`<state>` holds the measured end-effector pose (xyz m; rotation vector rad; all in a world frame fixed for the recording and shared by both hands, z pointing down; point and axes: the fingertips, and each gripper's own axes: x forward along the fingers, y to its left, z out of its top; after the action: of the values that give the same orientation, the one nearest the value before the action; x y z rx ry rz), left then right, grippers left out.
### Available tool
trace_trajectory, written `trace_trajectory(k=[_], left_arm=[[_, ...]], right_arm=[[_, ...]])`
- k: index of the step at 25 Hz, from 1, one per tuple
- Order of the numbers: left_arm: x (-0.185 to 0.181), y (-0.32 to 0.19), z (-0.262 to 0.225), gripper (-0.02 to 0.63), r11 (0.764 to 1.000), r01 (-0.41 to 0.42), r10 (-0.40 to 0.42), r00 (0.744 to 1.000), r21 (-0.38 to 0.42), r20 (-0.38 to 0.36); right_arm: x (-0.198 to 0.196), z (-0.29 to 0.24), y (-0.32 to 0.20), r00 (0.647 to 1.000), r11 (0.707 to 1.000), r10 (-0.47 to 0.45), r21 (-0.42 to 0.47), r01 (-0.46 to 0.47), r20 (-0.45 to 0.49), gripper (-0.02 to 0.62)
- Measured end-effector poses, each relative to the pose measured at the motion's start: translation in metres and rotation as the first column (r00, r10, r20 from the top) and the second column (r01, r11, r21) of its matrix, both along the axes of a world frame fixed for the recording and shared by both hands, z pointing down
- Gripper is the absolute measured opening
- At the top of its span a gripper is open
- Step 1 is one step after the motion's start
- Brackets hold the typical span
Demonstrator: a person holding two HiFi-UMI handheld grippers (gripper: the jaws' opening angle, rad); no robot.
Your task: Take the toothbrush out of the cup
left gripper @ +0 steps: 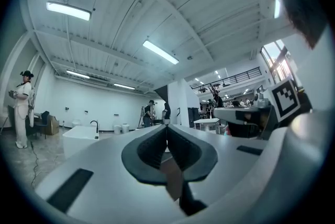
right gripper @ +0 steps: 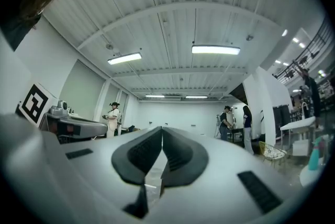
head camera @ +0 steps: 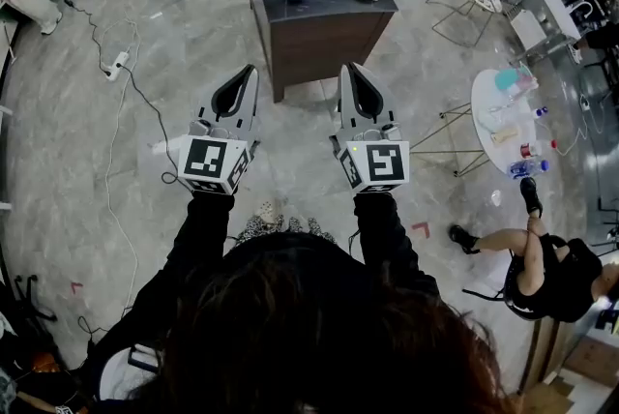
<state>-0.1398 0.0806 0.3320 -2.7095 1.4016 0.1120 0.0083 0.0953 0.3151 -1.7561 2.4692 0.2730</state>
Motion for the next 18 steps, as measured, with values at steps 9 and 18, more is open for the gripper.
trace_trajectory(k=[9, 18], left_arm=[[-0.003, -0.019, -0.007, 0.008, 1.0, -0.009, 0.009, 1.0, 0.025, 0.018], [-0.022, -0.042, -0.011, 0.008, 0.999, -0.007, 0.007, 1.0, 0.045, 0.013]], right_arm=[[-0.011, -0.007, -0.018, 1.0, 1.0, -0.005, 0.019, 0.005, -0.014, 0.005], [-0.031, -0.006, -0.04, 0.999, 1.0, -0.003, 0.025, 0.005, -0.045, 0.005]])
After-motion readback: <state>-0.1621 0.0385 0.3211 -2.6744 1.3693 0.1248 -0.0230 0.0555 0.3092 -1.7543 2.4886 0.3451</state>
